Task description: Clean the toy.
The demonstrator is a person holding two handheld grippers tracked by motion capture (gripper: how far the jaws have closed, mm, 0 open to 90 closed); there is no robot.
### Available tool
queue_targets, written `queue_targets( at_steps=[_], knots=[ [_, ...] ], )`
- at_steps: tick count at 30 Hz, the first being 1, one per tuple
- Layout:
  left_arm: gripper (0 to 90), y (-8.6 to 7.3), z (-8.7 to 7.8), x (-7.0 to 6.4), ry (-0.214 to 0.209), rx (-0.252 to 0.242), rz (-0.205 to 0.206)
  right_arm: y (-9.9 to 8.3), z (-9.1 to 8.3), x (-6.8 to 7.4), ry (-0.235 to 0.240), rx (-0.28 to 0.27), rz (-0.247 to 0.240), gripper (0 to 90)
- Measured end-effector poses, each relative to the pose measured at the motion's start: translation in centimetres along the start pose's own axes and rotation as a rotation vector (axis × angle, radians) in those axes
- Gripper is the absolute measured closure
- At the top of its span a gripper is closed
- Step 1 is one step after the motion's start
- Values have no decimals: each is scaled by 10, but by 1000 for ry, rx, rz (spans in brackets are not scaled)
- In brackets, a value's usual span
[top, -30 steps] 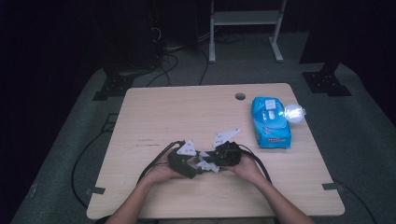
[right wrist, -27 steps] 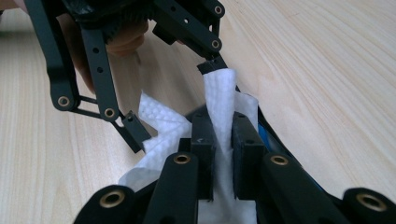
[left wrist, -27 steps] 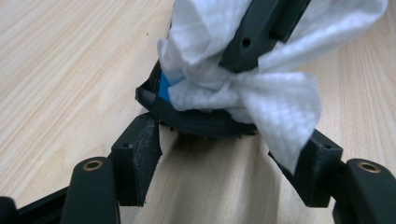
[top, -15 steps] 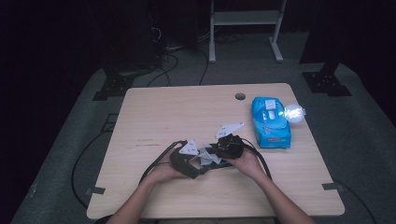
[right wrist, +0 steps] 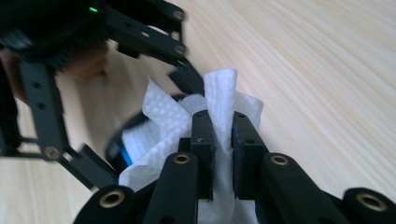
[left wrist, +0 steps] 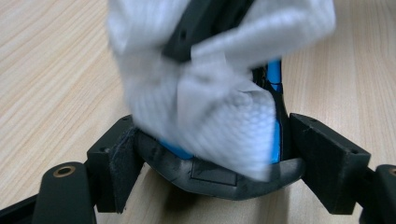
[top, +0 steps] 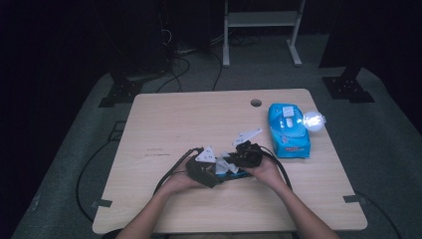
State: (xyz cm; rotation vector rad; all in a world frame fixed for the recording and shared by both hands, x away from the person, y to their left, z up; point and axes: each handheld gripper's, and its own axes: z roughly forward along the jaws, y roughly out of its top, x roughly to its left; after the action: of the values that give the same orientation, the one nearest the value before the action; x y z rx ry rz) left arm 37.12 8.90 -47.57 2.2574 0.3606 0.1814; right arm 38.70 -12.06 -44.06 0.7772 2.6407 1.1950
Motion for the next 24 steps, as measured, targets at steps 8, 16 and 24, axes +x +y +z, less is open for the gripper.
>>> queue_targets(
  at_steps=[8,16,24],
  knots=[
    [210,0,1,0,3,3,6,-8,-6,-13,-63,11,32,806],
    [211,0,0,-1,12,10,15,-8,-3,-11,-44,-4,17,806],
    [210,-1,0,-1,8,13,19,-40,-37,-30,-143,63,44,805]
  ],
)
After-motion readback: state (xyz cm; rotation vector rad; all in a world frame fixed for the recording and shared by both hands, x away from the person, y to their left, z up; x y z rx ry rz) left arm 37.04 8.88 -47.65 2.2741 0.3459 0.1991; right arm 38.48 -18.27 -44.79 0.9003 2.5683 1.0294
